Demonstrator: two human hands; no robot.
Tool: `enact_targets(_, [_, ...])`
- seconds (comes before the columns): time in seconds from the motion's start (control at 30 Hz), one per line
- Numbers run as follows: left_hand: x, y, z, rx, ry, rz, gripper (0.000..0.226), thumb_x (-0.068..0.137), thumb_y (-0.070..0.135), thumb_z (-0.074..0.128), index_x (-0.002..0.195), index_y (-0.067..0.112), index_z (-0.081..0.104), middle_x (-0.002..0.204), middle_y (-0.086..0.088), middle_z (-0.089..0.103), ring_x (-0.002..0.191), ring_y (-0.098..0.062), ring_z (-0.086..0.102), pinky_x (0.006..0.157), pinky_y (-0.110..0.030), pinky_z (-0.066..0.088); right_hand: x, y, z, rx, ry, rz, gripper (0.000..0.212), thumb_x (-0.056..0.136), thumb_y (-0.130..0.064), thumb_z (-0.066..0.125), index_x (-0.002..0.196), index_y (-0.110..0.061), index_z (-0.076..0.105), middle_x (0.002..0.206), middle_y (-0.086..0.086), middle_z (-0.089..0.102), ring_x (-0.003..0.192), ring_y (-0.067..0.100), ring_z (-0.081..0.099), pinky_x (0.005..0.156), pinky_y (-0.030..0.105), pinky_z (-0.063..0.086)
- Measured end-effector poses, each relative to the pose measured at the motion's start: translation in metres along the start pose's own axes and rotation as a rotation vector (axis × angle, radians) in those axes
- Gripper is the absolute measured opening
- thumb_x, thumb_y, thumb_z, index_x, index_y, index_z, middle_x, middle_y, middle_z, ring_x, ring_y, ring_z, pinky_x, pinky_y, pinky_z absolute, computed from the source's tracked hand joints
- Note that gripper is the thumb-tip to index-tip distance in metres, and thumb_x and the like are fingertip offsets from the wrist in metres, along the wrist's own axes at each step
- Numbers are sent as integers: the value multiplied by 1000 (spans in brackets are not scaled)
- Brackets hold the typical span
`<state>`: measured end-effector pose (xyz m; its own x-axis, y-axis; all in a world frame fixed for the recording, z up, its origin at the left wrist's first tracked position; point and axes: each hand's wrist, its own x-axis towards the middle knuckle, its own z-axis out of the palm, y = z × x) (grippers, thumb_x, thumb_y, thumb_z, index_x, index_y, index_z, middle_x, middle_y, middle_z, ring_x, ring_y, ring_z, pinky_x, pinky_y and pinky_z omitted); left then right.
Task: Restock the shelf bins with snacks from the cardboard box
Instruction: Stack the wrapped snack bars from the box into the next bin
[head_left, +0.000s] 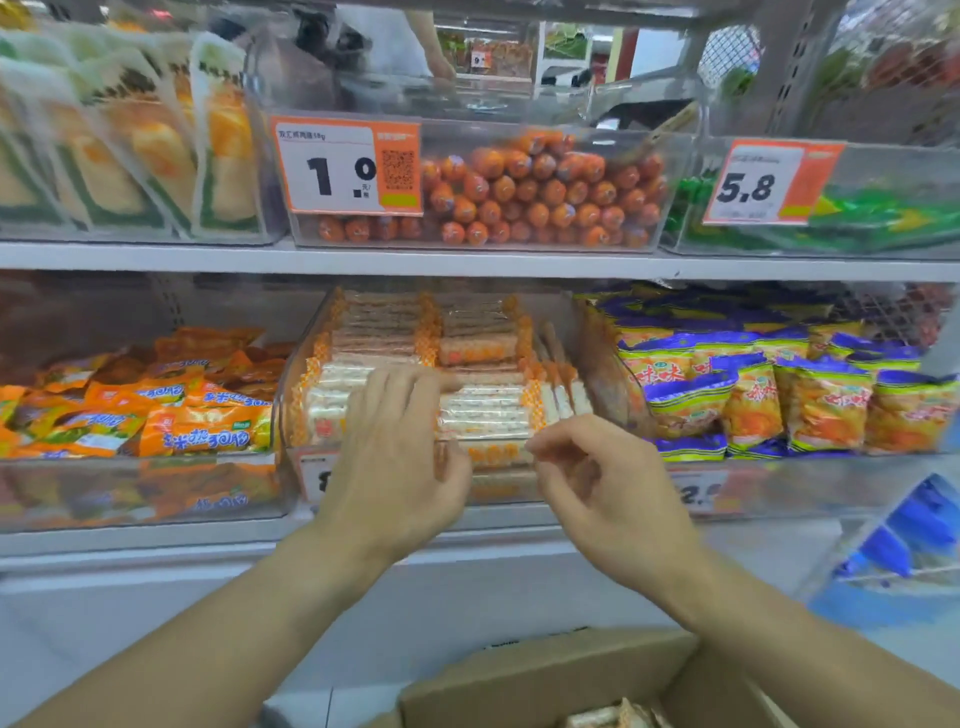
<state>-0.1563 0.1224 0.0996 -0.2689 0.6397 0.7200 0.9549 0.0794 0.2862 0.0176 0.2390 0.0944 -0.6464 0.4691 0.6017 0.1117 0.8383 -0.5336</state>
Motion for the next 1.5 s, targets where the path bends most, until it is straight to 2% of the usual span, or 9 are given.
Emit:
enact_targets(0.13, [-15, 45, 27, -252, -385, 12, 8, 86, 16, 54, 92, 20, 57, 77, 14, 54, 73, -8, 50, 70, -28, 41, -62, 31, -3, 125, -132, 188, 13, 83, -11, 66, 86, -24, 68, 70, -16, 61, 57, 2, 56, 58, 7, 37])
enact_targets(0.33, [-101, 56, 119, -92, -1121, -137, 5, 91, 23, 56, 88, 20, 58, 95, -3, 68, 91, -24, 62, 74, -29, 45, -150, 129, 20, -4, -546, 701, 9, 88, -15, 69, 85, -23, 66, 82, -2, 70, 71, 4, 61, 71, 21, 43])
enact_targets(0.57, [-289, 55, 192, -166, -1234, -670, 13, 90, 23, 62, 103, 23, 61, 109, -1, 67, 105, -21, 64, 84, -27, 50, -290, 195, 57, -149, -979, 1043, 8, 87, -35, 70, 84, -30, 64, 108, 3, 72, 110, 20, 63, 95, 26, 48])
enact_targets(0.67, [-346, 56, 199, -200, -1387, -735, 35, 89, 19, 67, 123, 22, 59, 120, 1, 60, 112, -18, 60, 90, -24, 48, -322, 204, 68, -74, -1181, 1054, 39, 91, -25, 67, 130, -24, 60, 133, 2, 61, 117, 20, 57, 98, 26, 43])
enact_targets(0.87, [-386, 62, 210, -54, -1538, -639, 40, 84, 25, 76, 121, 29, 62, 127, 3, 59, 119, -20, 55, 96, -32, 45, -355, 183, 88, -4, -1600, 962, 72, 85, -27, 76, 149, -28, 42, 151, -5, 47, 130, 21, 53, 107, 38, 47])
enact_targets(1.0, [-393, 63, 213, -39, -1551, -641, 15, 89, 35, 72, 99, 25, 69, 115, -1, 65, 112, -26, 60, 90, -33, 48, -363, 166, 102, -79, -1688, 901, 67, 92, -23, 68, 152, -20, 38, 155, 0, 42, 138, 25, 45, 111, 35, 41])
enact_targets(1.17, [-379, 66, 210, -172, -1482, -757, 23, 88, 26, 73, 73, 16, 59, 75, -2, 52, 68, -17, 49, 64, -34, 43, -366, 160, 111, -242, -1798, 779, 42, 87, -34, 69, 123, -12, 67, 122, 7, 68, 105, 27, 66, 92, 39, 56])
enact_targets(1.27, [-367, 61, 203, -281, -1426, -874, 23, 81, 24, 83, 85, 15, 62, 90, 2, 55, 84, -14, 53, 79, -31, 48, -350, 158, 104, -166, -1755, 774, 41, 83, -32, 76, 120, -17, 67, 107, 1, 69, 89, 19, 66, 80, 34, 57])
enact_targets(1.5, [-312, 49, 181, -361, -1402, -869, 69, 69, 35, 91, 128, 15, 61, 130, 1, 60, 118, -17, 56, 94, -23, 45, -263, 168, 56, -147, -1586, 685, 54, 77, -13, 85, 124, -25, 63, 146, -2, 52, 126, 19, 57, 100, 31, 50])
